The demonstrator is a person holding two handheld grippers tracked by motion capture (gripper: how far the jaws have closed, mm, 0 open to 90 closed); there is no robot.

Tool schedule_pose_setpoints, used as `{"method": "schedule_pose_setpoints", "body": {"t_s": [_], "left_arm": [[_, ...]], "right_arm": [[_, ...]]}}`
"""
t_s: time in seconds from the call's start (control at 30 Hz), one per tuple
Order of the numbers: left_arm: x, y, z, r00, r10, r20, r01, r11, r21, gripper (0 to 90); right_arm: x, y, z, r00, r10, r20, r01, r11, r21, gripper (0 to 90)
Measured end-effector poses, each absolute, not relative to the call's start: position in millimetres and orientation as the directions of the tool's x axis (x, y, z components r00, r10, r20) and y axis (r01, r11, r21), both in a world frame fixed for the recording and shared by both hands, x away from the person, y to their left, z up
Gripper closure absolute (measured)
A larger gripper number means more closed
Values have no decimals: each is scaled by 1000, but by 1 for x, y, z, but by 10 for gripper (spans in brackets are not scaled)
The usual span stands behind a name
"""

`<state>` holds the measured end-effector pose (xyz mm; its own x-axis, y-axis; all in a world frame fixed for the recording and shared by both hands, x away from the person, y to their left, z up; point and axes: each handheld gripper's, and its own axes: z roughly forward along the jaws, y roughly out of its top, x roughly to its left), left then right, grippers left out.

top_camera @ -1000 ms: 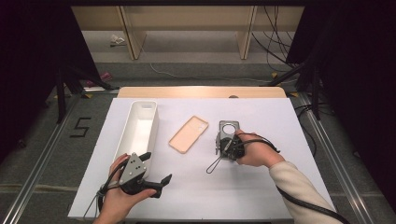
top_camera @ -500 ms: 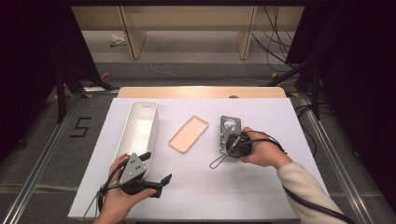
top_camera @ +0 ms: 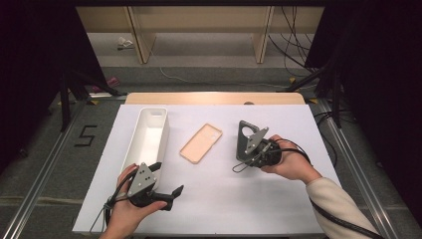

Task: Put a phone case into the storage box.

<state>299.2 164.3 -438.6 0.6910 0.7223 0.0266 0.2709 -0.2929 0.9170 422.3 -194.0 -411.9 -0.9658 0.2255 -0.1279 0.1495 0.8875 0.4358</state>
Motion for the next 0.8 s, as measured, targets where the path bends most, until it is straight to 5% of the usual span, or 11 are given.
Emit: {"method": "schedule_pose_setpoints", "body": {"t_s": [0.8], "left_arm": [[323, 153, -435, 684, 729, 20, 275, -284, 919, 26]], "right_arm": [[401, -200, -399, -970, 239, -33, 163, 748, 643, 889]]}}
